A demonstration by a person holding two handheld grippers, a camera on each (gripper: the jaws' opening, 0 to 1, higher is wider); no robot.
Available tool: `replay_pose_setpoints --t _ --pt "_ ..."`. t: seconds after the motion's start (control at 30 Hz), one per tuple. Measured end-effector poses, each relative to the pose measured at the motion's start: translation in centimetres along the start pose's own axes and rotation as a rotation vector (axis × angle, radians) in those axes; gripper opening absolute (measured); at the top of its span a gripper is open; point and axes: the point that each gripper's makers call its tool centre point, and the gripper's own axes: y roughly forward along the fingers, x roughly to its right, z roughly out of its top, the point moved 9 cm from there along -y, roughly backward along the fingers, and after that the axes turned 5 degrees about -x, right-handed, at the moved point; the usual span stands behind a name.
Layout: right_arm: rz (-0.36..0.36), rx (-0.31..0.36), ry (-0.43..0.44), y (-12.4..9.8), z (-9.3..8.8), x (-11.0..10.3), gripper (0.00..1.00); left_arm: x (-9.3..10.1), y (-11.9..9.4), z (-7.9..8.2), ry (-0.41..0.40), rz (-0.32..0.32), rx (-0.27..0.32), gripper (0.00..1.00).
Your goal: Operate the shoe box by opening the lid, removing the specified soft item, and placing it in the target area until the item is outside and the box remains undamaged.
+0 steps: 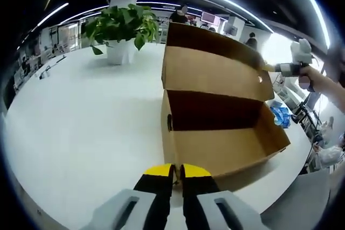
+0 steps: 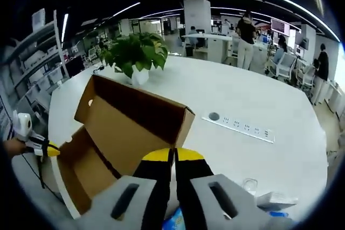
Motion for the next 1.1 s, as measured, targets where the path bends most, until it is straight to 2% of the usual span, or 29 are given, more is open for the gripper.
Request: replay_pose_setpoints --t 0.1,0.43,0.93,1.1 --pt "-0.013 0.024 -0.021 -0.7 -0.2 -0.5 0.00 0.0 0.0 0.0 0.000 -0.002 0.004 0.05" --pt "-0.024 0.092 0.000 -2.7 -1.4 -1.5 0.00 0.0 -0.1 -0.2 -0.007 -0.010 0.024 0.05" --pt "-0.025 0.190 0.061 -5.4 -4.8 -4.1 0.00 -0.1 -0.1 -0.2 0.057 -0.004 0.062 0.06" --pt "-0.029 0.215 0.037 -5.9 -5.7 -4.7 0.01 -0.1 -0.1 -0.2 0.070 0.007 0.070 0.13"
